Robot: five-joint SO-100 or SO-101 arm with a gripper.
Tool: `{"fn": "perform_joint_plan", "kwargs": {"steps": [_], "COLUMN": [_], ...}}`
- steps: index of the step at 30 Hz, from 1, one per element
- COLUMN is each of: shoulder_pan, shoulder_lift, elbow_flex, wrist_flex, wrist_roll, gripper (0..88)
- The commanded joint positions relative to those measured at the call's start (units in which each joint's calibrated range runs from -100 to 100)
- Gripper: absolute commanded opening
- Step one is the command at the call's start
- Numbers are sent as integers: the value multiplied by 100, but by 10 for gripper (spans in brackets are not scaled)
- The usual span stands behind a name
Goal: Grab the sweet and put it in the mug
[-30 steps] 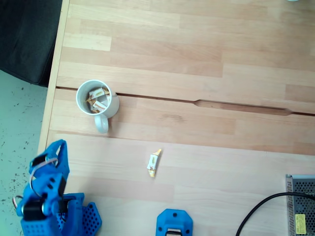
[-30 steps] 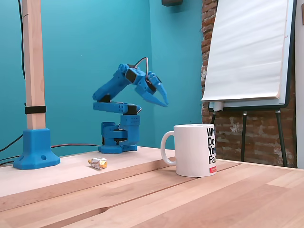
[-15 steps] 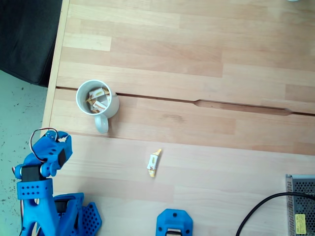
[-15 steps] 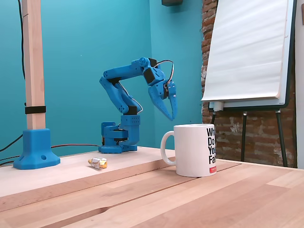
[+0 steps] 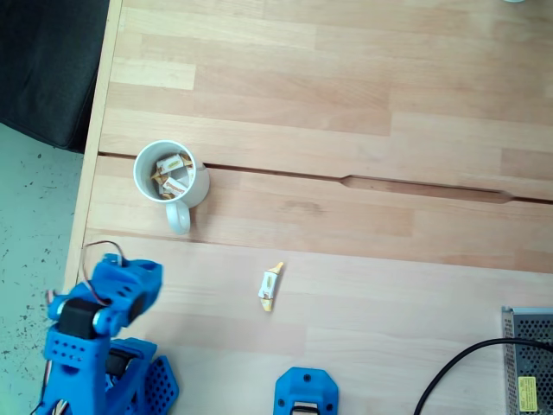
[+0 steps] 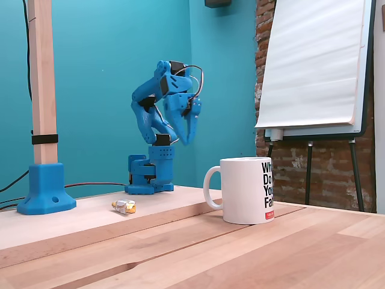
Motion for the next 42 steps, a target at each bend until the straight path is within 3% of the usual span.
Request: {"fn": "perform_joint_plan", "kwargs": {"steps": [1,9,14,27,36,42], "shoulder_pan": [557,1682,2191,2764,3156,3178], "shoulder_lift": [148,862,1362,2566,2678,3014], "elbow_flex": [-121,66,75,75,48,-505], "wrist_flex": [21,-35,-664,-1552,-1552,-1552], "wrist_roll": [376,1089,1431,1573,2002,1988], "gripper": [0,0,0,0,188,214]}}
